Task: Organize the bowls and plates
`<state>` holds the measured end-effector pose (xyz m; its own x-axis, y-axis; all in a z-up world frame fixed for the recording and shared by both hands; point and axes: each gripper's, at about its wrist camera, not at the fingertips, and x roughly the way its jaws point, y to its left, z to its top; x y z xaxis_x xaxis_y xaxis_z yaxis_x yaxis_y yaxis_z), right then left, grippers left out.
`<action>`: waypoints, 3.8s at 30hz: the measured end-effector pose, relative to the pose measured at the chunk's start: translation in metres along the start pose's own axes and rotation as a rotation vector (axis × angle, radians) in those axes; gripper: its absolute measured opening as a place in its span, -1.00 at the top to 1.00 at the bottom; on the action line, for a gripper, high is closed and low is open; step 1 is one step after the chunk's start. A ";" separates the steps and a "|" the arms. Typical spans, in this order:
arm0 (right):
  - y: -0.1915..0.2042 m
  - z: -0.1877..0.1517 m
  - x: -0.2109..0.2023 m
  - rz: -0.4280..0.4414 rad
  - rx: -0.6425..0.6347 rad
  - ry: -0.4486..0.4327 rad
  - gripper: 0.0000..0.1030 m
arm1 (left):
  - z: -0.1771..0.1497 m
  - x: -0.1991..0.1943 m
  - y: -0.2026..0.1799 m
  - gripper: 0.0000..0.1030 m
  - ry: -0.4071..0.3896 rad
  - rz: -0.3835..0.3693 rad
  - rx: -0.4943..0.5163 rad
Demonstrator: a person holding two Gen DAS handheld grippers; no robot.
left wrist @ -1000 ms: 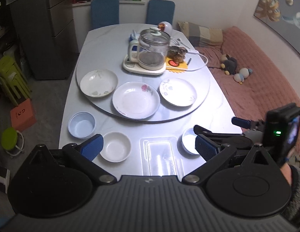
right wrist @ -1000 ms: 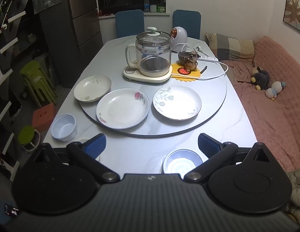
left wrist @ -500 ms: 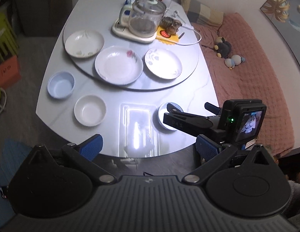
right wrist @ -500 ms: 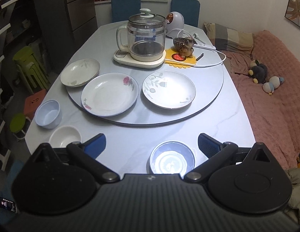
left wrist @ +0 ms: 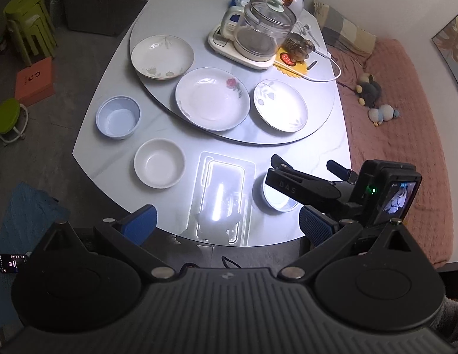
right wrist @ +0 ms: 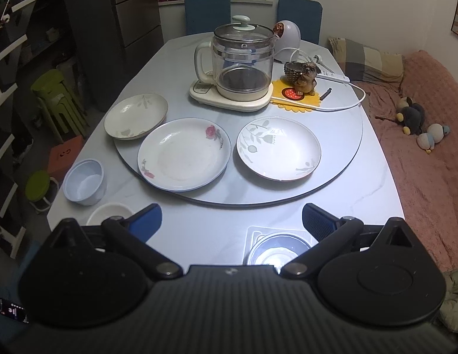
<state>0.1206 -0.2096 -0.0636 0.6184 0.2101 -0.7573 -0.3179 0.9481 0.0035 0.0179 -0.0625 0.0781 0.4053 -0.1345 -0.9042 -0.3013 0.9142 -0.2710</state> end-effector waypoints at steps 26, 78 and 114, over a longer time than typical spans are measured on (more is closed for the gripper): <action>0.013 0.037 0.055 0.027 0.081 0.033 -1.00 | 0.077 0.058 0.059 -1.00 -0.192 0.112 0.046; 0.106 0.164 0.296 0.334 -0.005 0.097 -0.16 | 0.265 0.354 0.263 -0.52 -0.258 -0.050 -0.211; 0.107 0.180 0.398 0.488 0.064 0.202 0.64 | 0.305 0.411 0.305 0.76 -0.265 -0.113 -0.302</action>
<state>0.4616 0.0188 -0.2468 0.2571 0.5866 -0.7680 -0.4857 0.7655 0.4220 0.3559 0.2774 -0.2760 0.6469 -0.0886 -0.7574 -0.4653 0.7410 -0.4841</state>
